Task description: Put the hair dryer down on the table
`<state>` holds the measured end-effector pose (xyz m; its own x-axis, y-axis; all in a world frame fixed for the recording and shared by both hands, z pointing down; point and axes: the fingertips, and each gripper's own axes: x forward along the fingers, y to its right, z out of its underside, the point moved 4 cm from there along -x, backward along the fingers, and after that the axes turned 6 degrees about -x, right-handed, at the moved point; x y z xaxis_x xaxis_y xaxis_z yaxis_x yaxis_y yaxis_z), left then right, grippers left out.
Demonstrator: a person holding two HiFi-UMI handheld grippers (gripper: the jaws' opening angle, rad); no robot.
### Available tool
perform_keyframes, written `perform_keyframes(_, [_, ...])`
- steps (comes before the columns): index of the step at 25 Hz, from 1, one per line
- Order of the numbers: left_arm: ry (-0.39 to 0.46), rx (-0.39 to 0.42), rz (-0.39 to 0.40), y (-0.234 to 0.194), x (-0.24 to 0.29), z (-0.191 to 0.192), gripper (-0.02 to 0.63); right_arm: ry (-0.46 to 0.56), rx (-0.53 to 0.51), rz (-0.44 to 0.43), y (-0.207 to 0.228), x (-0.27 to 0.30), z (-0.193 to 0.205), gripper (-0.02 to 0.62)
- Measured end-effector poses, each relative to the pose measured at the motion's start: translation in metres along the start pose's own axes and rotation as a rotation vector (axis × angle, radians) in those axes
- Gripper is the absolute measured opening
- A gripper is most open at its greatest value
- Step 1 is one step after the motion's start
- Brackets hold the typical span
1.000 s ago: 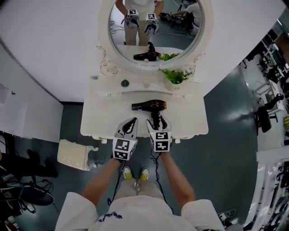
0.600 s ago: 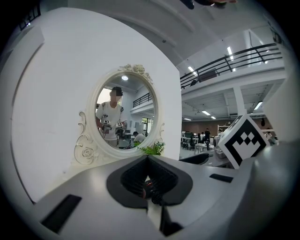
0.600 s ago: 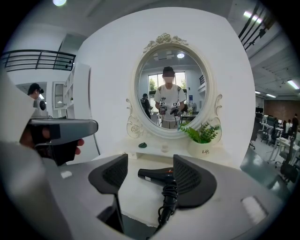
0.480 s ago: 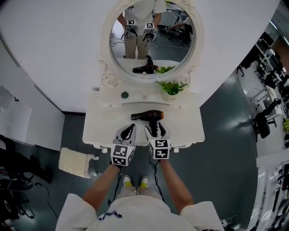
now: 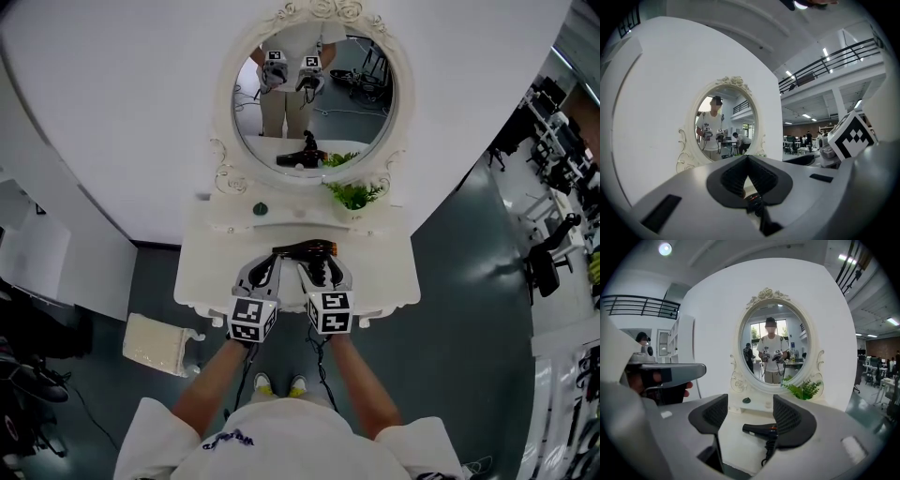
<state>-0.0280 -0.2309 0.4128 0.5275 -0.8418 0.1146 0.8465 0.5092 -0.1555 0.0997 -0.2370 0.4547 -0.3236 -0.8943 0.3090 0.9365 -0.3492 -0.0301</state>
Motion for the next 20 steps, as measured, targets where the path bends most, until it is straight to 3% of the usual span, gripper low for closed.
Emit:
perform_keyframes(8, [0.033, 0.029, -0.022, -0.003, -0.009, -0.033, 0.008, 0.080, -0.036, 0.007, 0.002, -0.015, -0.039, 0.313])
perform_keyframes(20, [0.098, 0.063, -0.033, -0.006, -0.027, -0.080, 0.008, 0.171, -0.065, -0.062, -0.019, -0.026, -0.097, 0.313])
